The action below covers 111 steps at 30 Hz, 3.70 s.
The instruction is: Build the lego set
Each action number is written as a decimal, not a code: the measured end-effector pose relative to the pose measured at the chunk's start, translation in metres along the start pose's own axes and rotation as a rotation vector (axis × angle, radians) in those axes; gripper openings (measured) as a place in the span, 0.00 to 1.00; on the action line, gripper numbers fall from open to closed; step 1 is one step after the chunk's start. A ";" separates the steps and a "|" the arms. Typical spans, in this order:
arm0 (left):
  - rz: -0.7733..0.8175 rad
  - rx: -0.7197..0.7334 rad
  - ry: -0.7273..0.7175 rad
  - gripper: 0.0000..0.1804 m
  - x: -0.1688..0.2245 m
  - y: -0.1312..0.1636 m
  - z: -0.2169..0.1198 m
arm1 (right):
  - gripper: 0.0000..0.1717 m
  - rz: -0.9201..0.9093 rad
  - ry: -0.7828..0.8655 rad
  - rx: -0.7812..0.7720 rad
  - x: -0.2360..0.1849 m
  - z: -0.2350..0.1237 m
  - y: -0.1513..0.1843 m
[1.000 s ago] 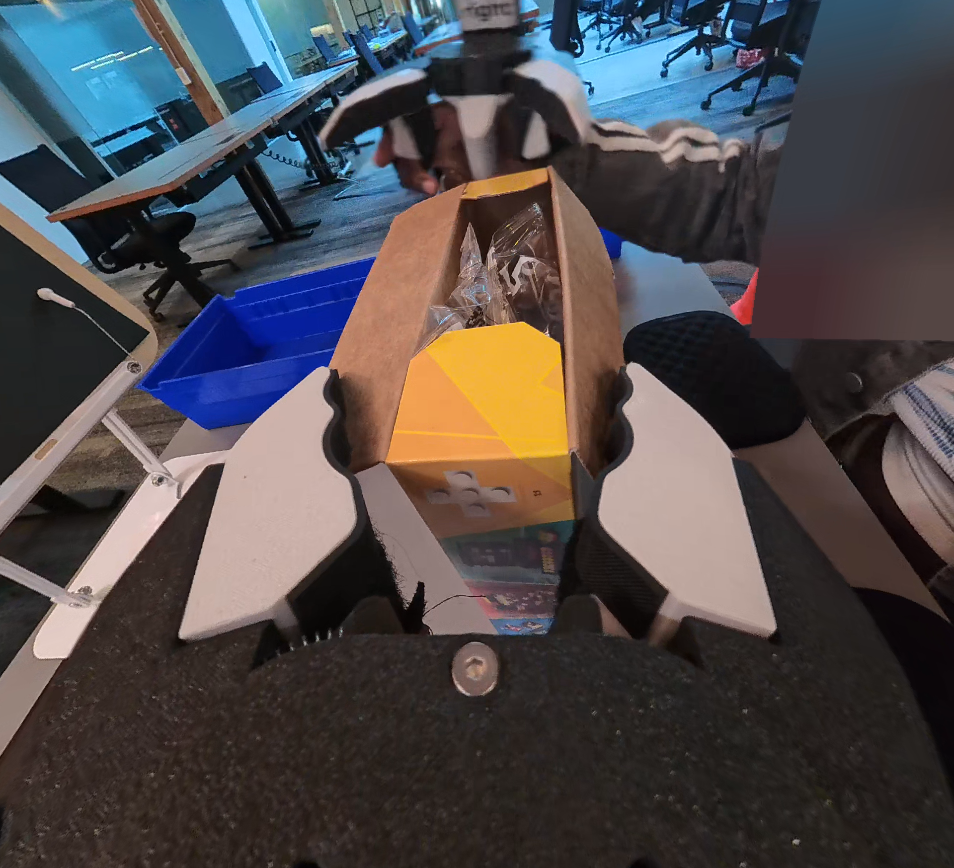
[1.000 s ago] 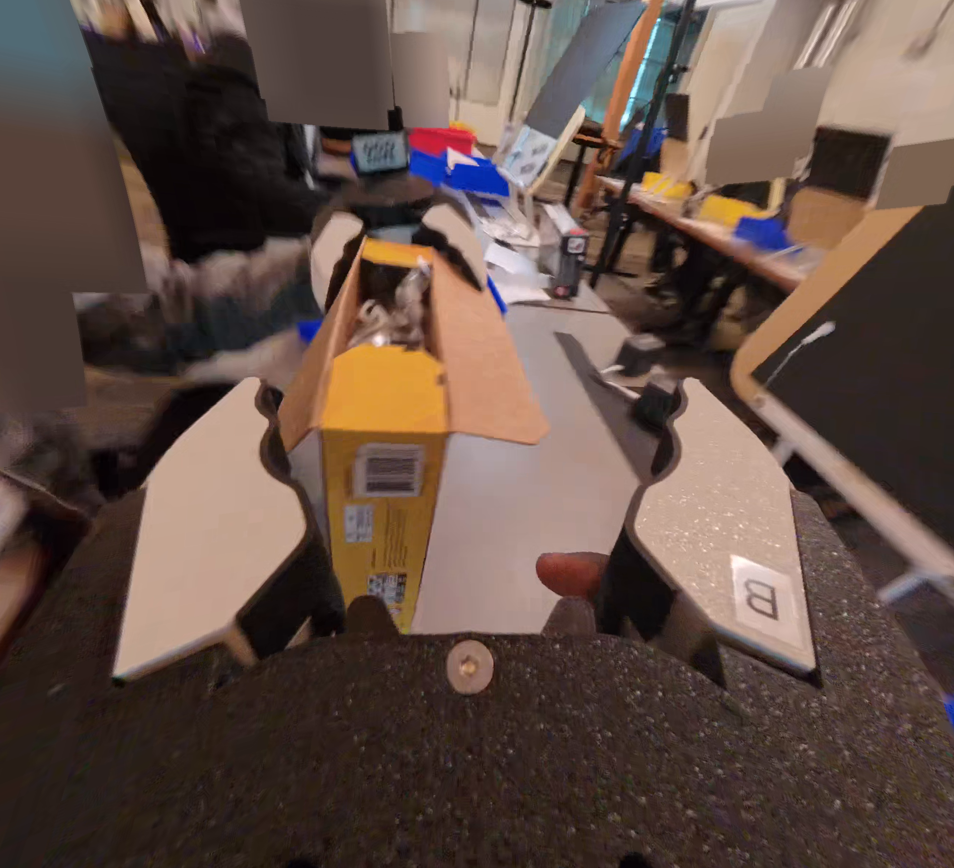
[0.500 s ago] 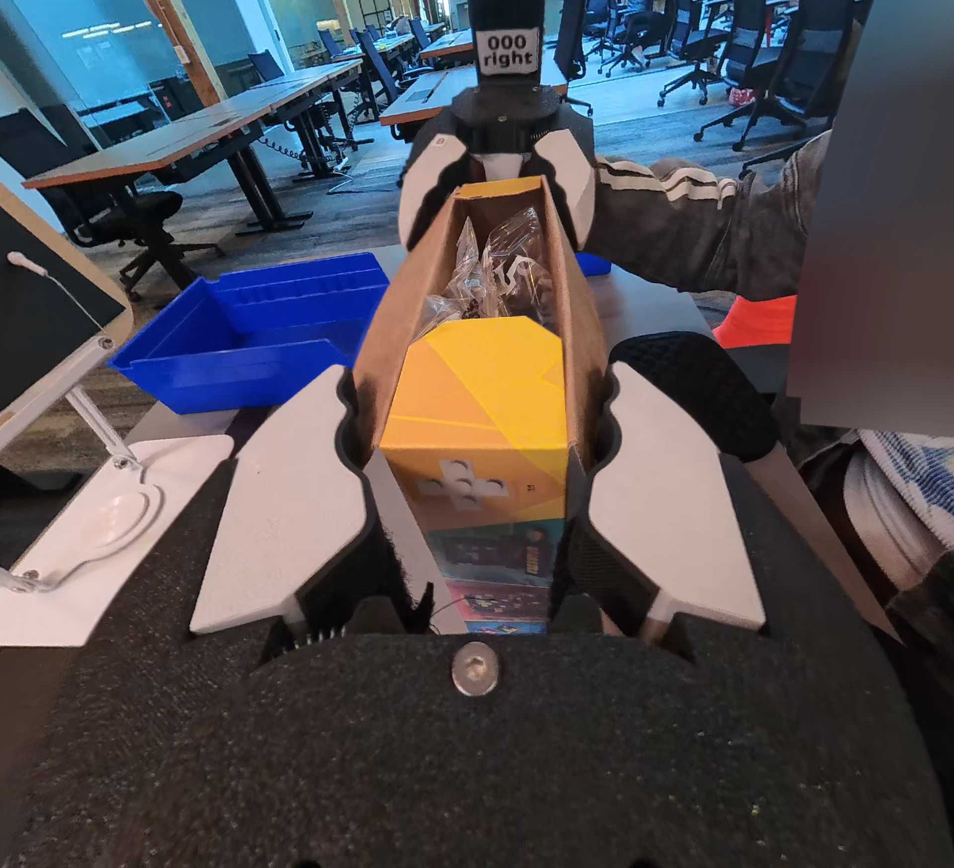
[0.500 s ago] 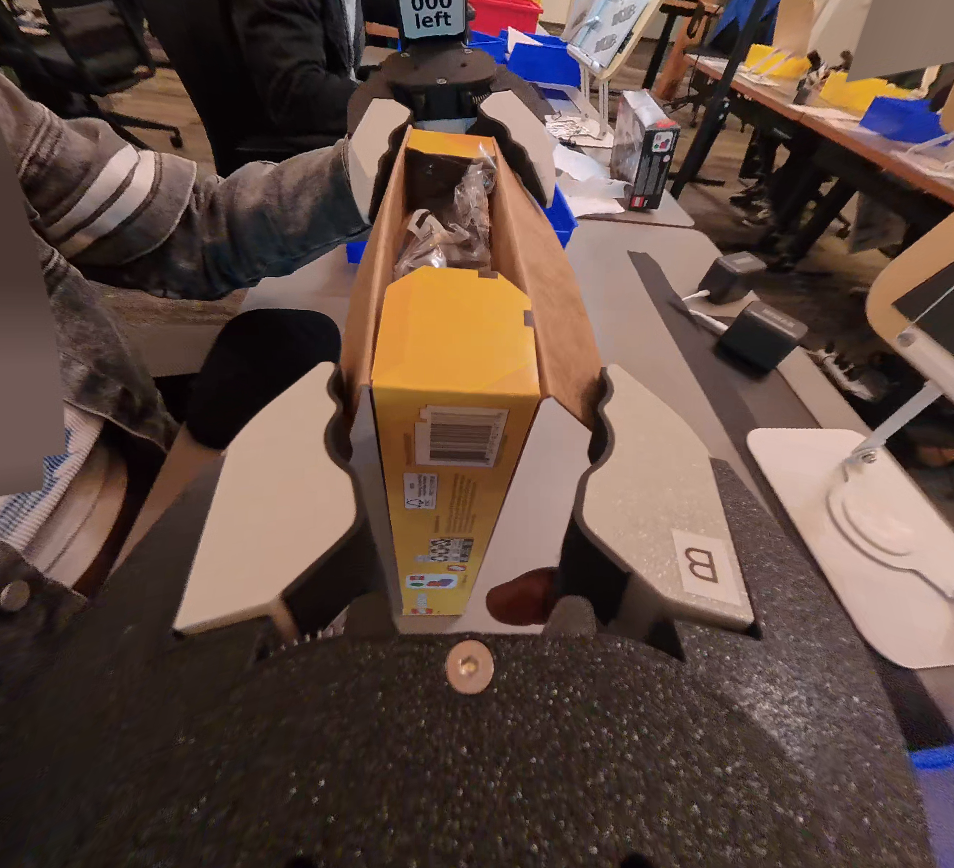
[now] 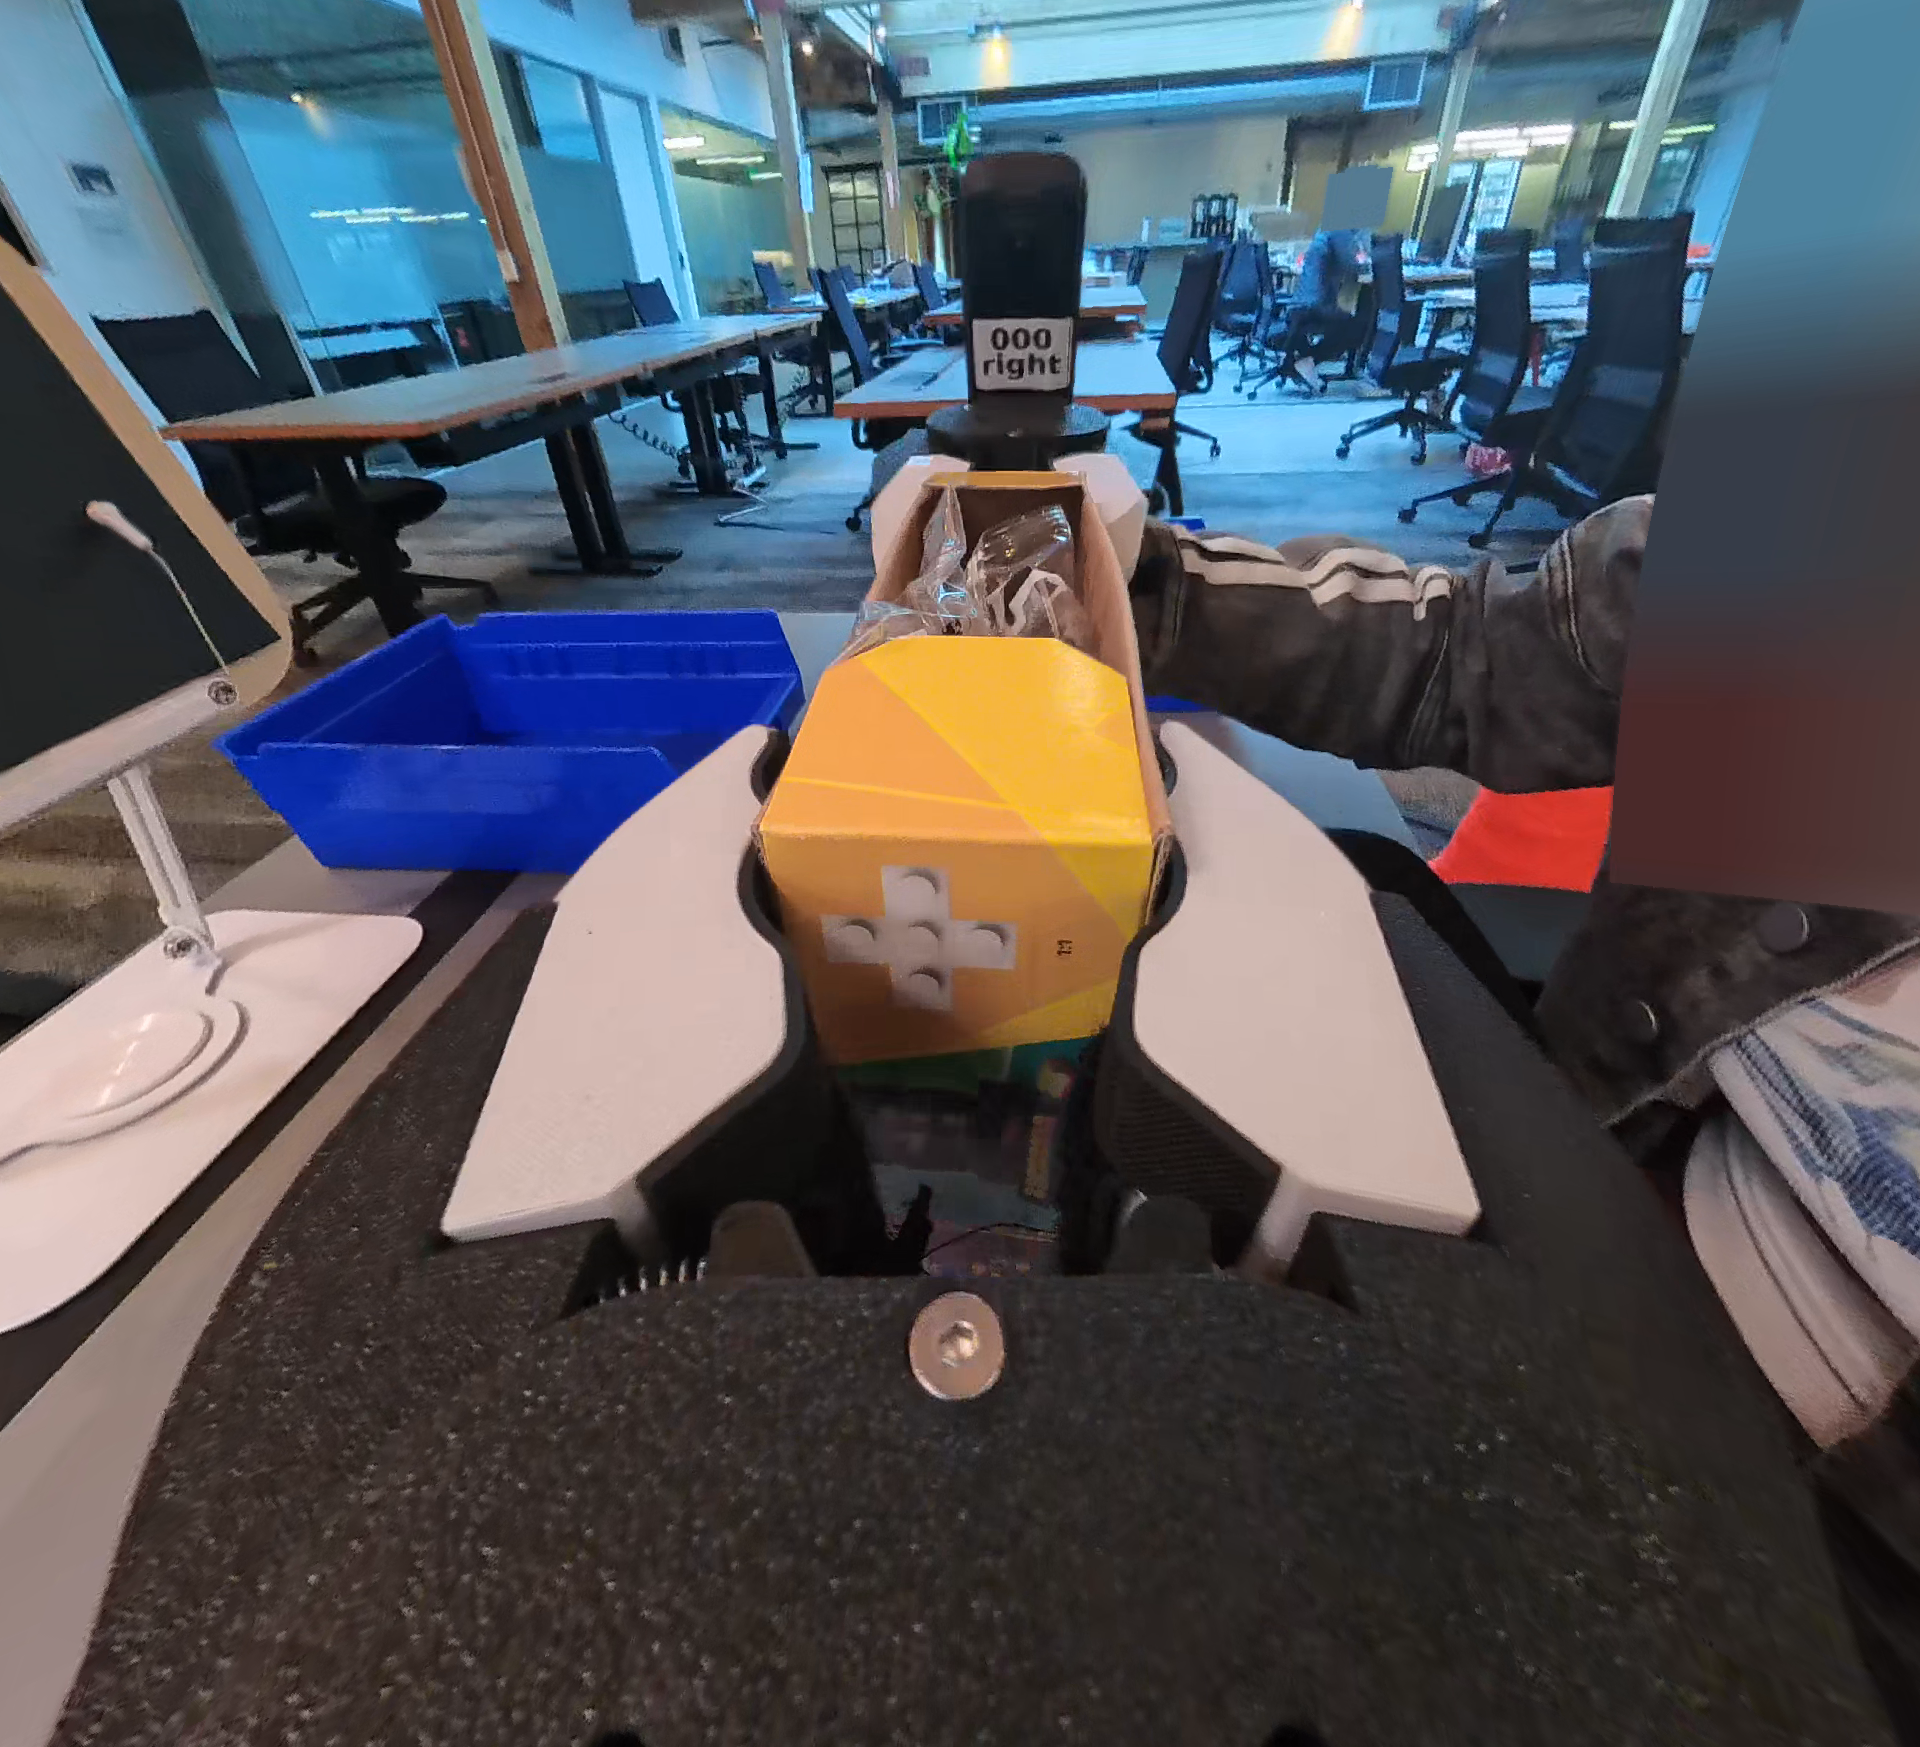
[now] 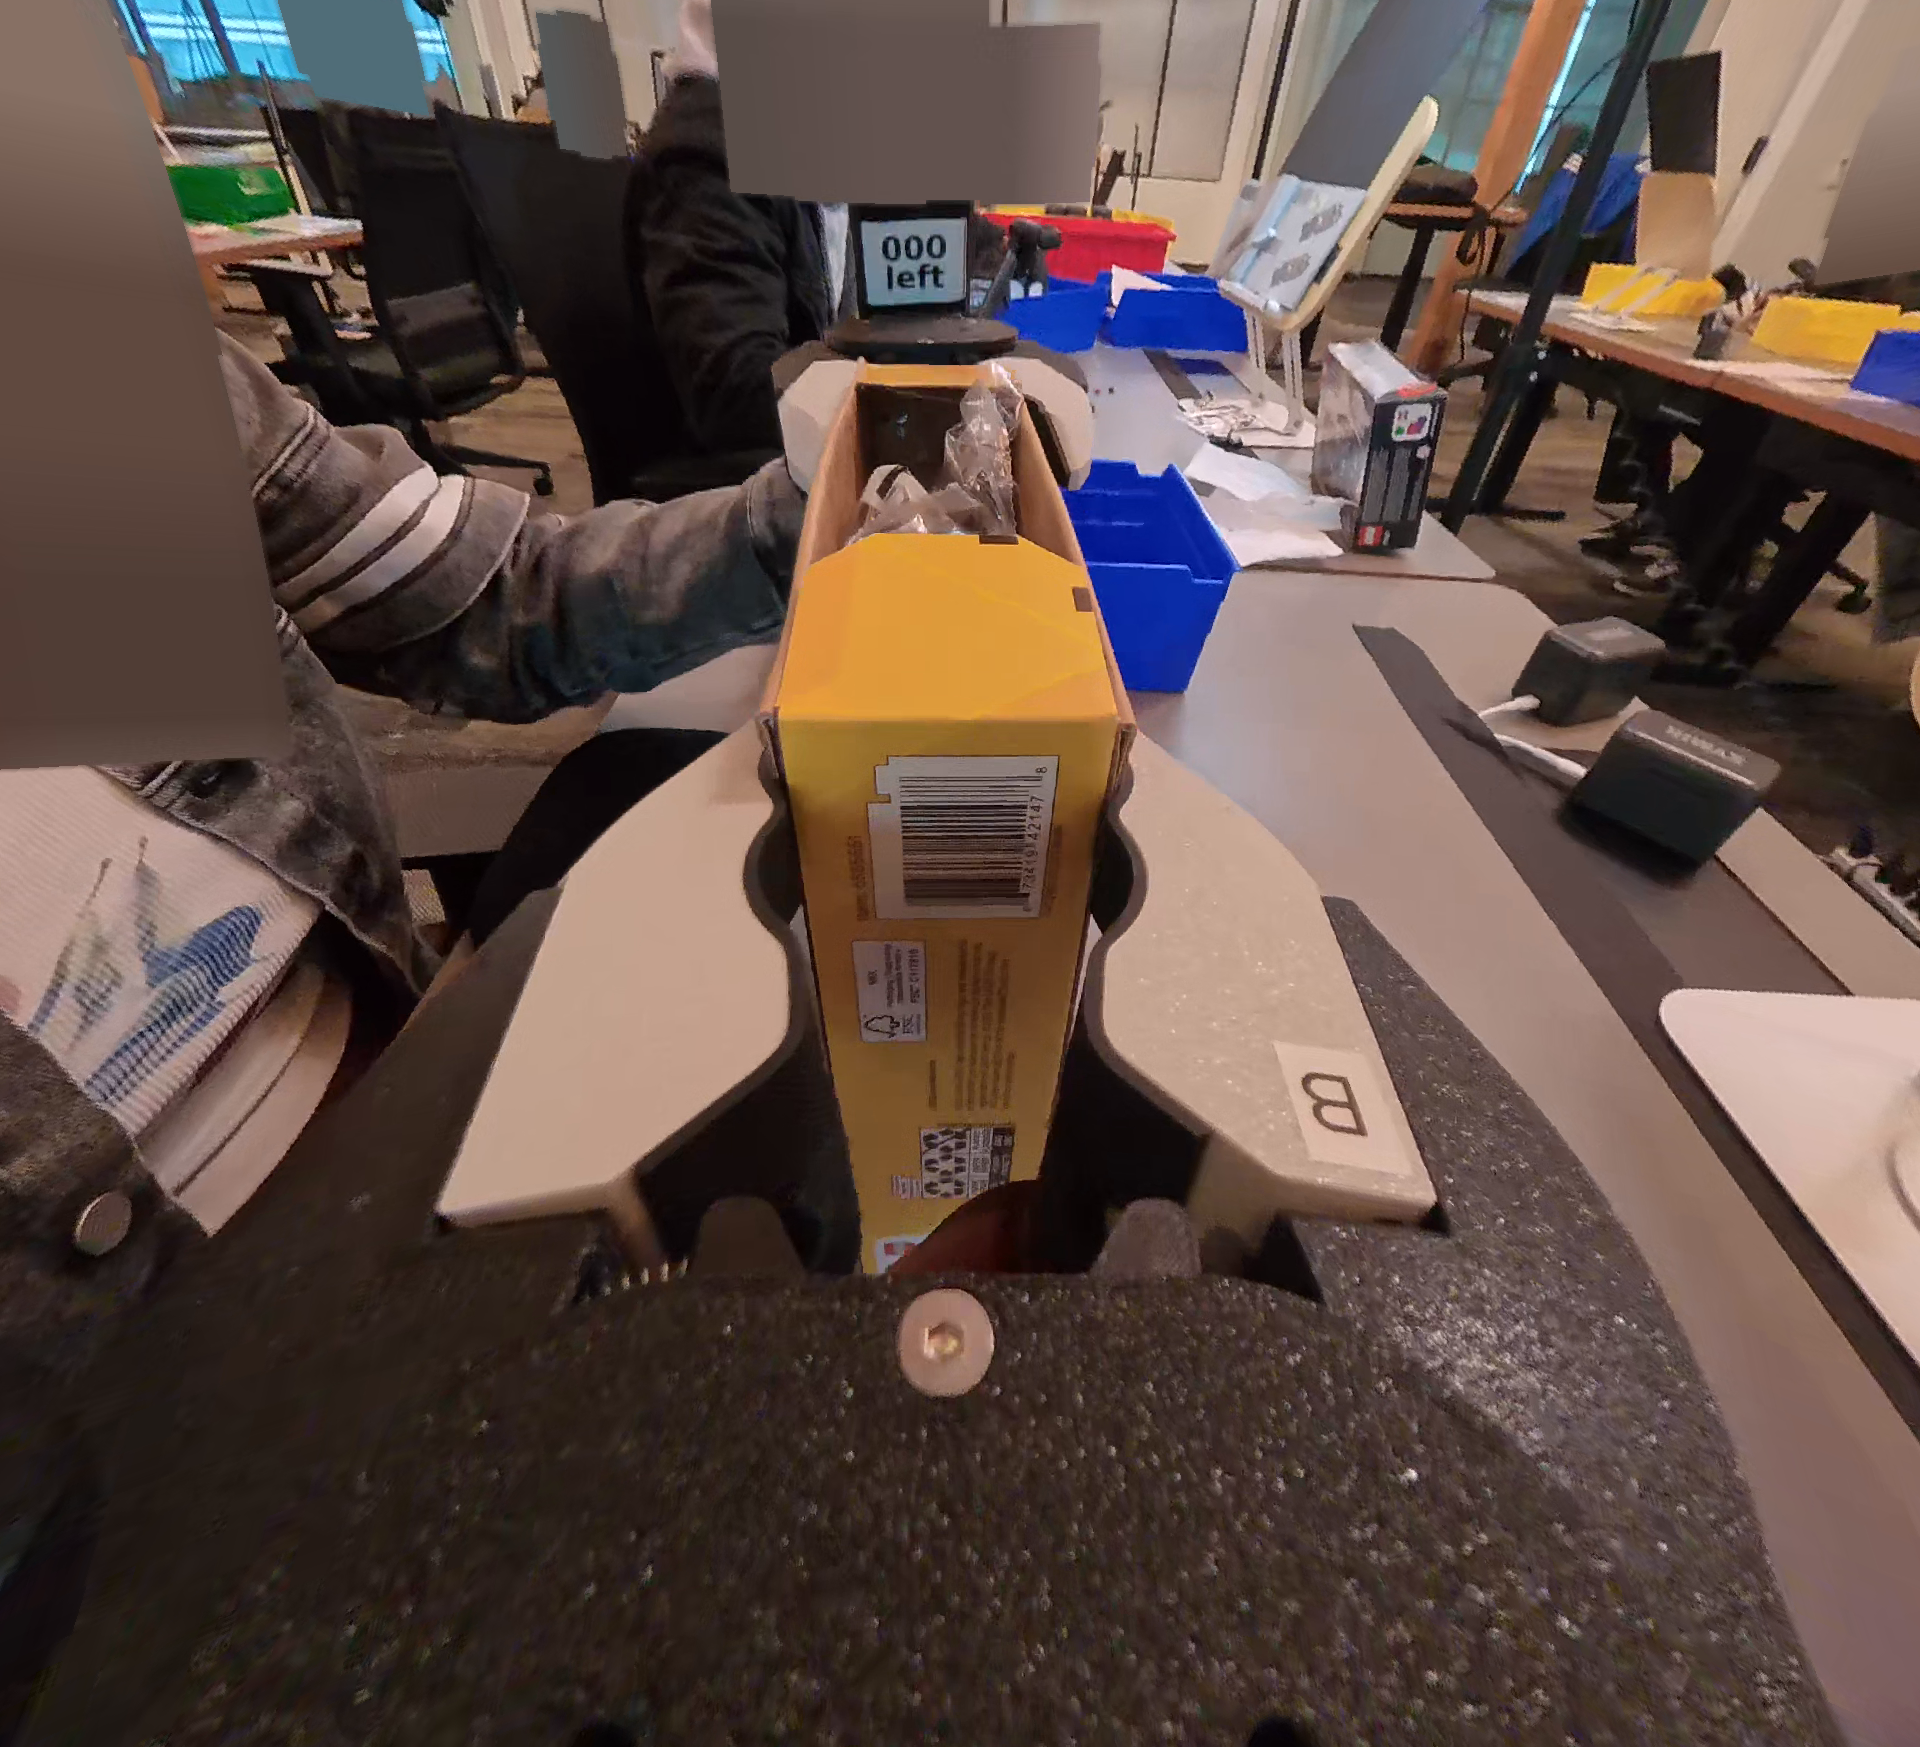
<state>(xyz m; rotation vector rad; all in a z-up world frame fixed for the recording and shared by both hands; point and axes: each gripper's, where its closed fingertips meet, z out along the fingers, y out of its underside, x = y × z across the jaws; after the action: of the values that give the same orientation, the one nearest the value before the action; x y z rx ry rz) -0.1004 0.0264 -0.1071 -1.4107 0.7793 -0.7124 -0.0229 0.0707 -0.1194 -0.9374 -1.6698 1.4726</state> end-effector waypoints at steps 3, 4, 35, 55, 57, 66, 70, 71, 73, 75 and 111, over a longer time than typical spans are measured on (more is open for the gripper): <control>0.007 -0.015 -0.002 0.35 0.001 0.001 0.000 | 0.32 -0.005 -0.009 0.012 0.001 0.000 0.000; 0.008 -0.015 -0.006 0.35 0.001 0.001 0.000 | 0.31 -0.006 -0.011 0.011 0.002 0.000 0.000; 0.044 -0.109 -0.486 0.36 0.012 0.002 -0.002 | 0.03 -0.337 0.759 -0.711 0.040 0.011 -0.036; -0.026 -0.016 -0.221 0.36 0.001 0.001 -0.014 | 0.00 0.255 0.530 -0.170 0.049 -0.018 0.013; -0.026 -0.014 -0.195 0.36 0.001 0.001 -0.014 | 0.00 0.216 0.563 -0.180 0.047 -0.019 0.013; -0.026 -0.009 0.044 0.36 0.006 0.001 -0.019 | 0.18 0.139 0.335 -0.025 0.010 -0.042 0.000; -0.023 -0.006 0.067 0.37 0.007 0.001 -0.018 | 0.41 0.109 0.156 0.381 -0.011 -0.074 -0.054; -0.016 0.000 0.085 0.37 0.009 0.000 -0.018 | 0.50 0.088 0.147 0.416 -0.014 -0.075 -0.060; -0.004 0.014 0.115 0.37 0.012 -0.001 -0.017 | 0.67 0.020 0.196 0.314 -0.010 -0.061 -0.057; -0.003 0.011 0.130 0.37 0.012 0.000 -0.017 | 0.75 -0.058 0.199 0.125 -0.008 -0.038 -0.043; 0.244 -0.331 -0.173 0.19 0.015 -0.093 -0.050 | 0.54 -0.110 0.054 -0.048 -0.017 0.042 -0.008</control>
<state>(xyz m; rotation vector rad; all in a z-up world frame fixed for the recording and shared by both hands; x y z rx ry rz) -0.1308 -0.0188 -0.0149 -1.6134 0.9418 -0.2754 -0.0523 0.0352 -0.1163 -0.8884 -1.6971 1.3284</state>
